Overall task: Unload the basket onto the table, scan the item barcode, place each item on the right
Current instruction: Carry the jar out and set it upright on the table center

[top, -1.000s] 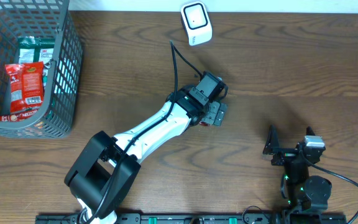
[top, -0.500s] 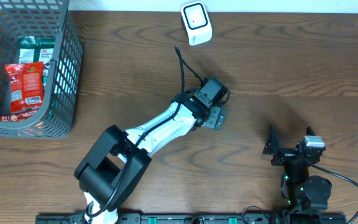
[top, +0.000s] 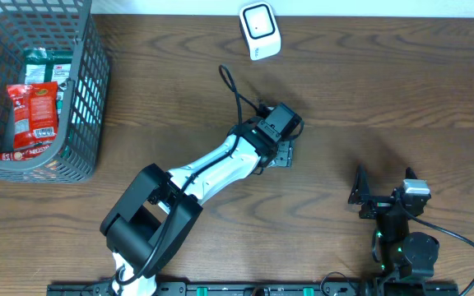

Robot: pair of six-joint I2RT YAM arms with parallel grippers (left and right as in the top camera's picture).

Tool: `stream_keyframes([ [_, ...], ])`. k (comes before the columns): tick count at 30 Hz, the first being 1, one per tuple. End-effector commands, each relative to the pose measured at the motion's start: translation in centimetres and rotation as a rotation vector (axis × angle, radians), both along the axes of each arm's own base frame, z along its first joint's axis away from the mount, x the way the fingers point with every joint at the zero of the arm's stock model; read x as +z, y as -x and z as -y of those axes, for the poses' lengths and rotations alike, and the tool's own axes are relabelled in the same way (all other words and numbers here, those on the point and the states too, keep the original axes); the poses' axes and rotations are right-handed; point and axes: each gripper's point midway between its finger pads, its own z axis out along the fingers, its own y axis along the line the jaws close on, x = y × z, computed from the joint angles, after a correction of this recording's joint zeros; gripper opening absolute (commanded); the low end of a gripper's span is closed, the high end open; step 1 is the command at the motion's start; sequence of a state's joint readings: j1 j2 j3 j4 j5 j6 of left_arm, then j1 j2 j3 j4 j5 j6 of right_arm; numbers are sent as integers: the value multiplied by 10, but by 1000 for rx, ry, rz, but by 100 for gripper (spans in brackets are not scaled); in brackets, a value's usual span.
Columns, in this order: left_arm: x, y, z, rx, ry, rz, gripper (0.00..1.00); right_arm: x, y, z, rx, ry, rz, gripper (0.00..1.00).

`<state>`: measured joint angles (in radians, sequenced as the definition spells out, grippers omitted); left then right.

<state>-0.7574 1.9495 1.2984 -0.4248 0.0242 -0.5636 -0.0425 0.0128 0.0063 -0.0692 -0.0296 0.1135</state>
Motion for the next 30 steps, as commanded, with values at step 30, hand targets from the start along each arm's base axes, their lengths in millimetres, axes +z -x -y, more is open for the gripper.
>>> stream_keyframes([
  [30, 96, -13, -23, 59, 142, 103, 91, -1, 0, 0, -1, 6, -3, 99],
])
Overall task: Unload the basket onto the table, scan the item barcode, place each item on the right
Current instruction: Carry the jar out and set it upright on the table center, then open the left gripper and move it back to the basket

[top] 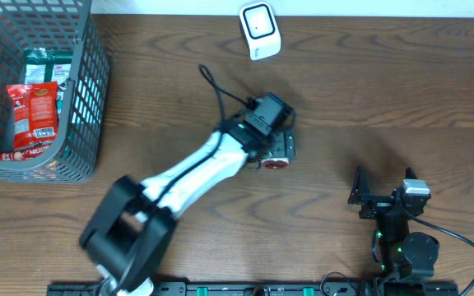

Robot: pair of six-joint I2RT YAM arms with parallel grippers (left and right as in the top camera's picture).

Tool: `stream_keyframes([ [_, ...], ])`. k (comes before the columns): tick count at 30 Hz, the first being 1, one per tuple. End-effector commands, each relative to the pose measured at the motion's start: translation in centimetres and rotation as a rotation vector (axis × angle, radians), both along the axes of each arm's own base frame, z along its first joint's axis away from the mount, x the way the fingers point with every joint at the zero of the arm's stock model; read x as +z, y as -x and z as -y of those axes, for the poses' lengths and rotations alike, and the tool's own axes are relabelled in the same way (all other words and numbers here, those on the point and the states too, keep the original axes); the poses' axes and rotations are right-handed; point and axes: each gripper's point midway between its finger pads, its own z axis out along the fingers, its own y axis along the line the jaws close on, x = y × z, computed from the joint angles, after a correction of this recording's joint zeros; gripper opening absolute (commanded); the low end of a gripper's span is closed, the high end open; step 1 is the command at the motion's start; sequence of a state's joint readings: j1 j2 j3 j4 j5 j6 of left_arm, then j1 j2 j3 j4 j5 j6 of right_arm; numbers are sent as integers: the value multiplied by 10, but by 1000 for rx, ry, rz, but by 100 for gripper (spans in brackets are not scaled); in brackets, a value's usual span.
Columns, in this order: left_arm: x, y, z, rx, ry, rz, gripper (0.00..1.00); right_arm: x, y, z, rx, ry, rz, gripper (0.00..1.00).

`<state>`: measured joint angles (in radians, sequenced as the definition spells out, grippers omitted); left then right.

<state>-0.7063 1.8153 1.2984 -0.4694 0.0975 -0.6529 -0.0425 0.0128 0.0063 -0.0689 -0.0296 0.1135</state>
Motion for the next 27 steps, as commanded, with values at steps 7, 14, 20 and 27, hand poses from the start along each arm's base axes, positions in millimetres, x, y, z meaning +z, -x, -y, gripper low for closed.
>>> stream_keyframes([
  [7, 81, 4, -76, -3, -156, 163, 91, -1, 0, 0, -1, 6, -4, 99],
  [14, 79, 24, -143, 53, -381, 94, 91, -1, 0, 0, -1, 6, -4, 99],
  [20, 74, 33, -173, 100, -430, 12, 92, -1, 0, 0, -1, 6, -4, 99],
  [27, 98, 30, -196, 180, -393, 61, 95, -1, 0, 0, -1, 6, -4, 99],
])
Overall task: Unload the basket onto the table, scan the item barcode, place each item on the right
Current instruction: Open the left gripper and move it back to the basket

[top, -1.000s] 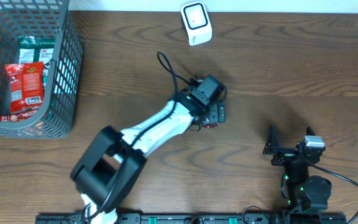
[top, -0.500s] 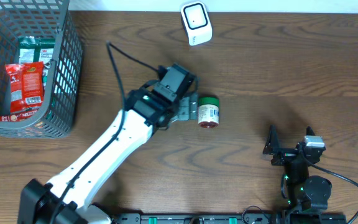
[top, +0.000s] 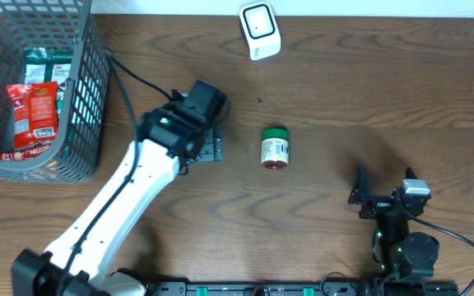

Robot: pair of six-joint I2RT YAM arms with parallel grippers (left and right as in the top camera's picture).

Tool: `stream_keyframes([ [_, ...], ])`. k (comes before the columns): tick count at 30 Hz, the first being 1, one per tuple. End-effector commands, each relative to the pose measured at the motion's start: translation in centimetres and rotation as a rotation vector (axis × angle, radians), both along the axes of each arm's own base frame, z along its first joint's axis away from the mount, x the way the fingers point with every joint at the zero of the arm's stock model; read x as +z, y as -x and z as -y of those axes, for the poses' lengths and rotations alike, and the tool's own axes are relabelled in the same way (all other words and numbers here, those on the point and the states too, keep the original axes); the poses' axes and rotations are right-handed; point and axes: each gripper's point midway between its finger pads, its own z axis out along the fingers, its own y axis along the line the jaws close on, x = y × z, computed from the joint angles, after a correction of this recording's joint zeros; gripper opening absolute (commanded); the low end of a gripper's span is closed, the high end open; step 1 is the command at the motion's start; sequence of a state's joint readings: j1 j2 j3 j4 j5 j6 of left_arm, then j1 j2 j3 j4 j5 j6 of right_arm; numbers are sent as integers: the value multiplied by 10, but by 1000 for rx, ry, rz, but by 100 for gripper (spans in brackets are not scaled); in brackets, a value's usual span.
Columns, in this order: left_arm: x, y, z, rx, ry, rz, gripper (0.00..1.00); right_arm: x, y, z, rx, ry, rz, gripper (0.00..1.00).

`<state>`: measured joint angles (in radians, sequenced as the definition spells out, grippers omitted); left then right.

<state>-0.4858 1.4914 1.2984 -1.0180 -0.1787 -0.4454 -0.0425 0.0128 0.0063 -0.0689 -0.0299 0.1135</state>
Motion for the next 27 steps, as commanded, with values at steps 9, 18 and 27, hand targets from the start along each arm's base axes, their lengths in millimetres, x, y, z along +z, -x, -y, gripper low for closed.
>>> stream_keyframes([
  [9, 92, -11, -55, 118, 73, 292, 95, -1, 0, 0, -1, 6, -4, 99],
  [18, 130, -7, -93, 170, 65, 434, 95, -1, 0, 0, -1, 6, -4, 99],
  [27, 132, -6, -127, 254, -46, 447, 95, -1, 0, 0, -1, 6, -4, 99],
])
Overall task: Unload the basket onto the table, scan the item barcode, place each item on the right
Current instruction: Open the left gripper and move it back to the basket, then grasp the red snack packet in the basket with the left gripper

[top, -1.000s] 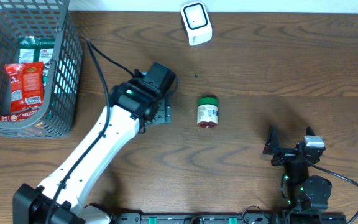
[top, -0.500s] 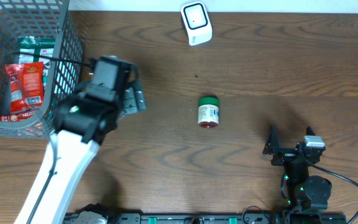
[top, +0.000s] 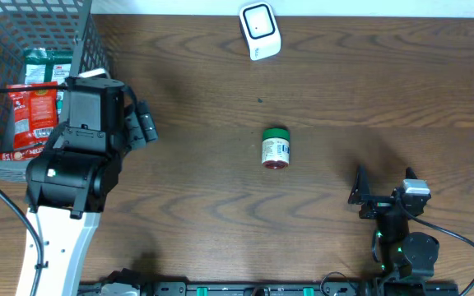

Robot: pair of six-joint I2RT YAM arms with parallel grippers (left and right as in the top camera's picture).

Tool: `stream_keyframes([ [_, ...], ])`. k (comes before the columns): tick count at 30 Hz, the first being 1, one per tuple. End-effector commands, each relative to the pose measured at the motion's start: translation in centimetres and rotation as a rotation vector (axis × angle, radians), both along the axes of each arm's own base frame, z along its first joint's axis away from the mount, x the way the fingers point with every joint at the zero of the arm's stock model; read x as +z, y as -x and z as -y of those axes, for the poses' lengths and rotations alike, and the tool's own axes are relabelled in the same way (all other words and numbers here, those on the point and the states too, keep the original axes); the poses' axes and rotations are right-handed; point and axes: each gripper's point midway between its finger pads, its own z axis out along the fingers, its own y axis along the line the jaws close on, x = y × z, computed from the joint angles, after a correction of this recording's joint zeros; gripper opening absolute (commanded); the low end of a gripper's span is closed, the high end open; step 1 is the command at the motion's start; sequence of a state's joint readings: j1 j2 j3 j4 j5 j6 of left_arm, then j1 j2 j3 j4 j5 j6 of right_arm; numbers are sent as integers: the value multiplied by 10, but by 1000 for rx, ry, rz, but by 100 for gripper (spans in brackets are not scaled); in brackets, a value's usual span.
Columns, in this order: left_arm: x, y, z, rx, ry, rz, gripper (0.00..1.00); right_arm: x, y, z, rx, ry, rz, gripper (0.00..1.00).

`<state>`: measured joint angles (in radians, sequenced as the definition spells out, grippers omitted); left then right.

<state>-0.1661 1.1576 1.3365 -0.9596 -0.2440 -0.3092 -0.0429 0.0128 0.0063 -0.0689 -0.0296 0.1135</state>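
A small jar (top: 275, 149) with a green lid and a white label lies on its side in the middle of the table. The white barcode scanner (top: 258, 30) stands at the far edge, above the jar. My left gripper (top: 144, 123) hovers at the left beside the basket, far from the jar, open and holding nothing. The right gripper (top: 358, 187) rests at the near right, to the right of the jar and below it; its jaws are too dark to read.
A grey wire basket (top: 81, 99) stands at the far left with red and green packets (top: 33, 111) inside. The left arm's white link (top: 60, 230) reaches up from the near left edge. A black cable trails from the right arm's base (top: 406, 251).
The left arm has swung further left, from just left of the jar to the basket's right wall. The jar lies where it was. The right arm has not moved.
The left gripper was first at the table's middle, below the scanner, its load hidden under the wrist. Then the jar showed at its fingers. After that the jar lay alone on the table with the gripper to its left, and now the gripper is by the basket.
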Motion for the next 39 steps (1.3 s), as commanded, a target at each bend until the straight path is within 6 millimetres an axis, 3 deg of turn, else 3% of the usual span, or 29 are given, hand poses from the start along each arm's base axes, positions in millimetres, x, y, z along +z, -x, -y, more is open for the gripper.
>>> stream_keyframes([
  [1, 12, -2, -16, 41, -55, 28, 95, -1, 0, 0, -1, 6, -4, 99],
  [9, 20, -6, -20, 58, -48, 62, 95, -1, 0, 0, -1, 6, -4, 99],
  [14, 54, -12, -26, 78, -40, 143, 95, -1, 0, 0, -1, 6, -4, 99],
  [20, 109, -26, -62, 192, -42, 306, 95, -1, 0, 0, -1, 6, -4, 99],
  [24, 121, -32, -98, 294, -62, 355, 95, -1, 0, 0, -1, 6, -4, 99],
  [28, 102, -40, -148, 406, -104, 296, 95, -1, 0, 0, -1, 6, -4, 99],
  [39, 7, -89, -203, 378, 113, 112, 95, -1, 0, 0, -1, 6, -4, 99],
])
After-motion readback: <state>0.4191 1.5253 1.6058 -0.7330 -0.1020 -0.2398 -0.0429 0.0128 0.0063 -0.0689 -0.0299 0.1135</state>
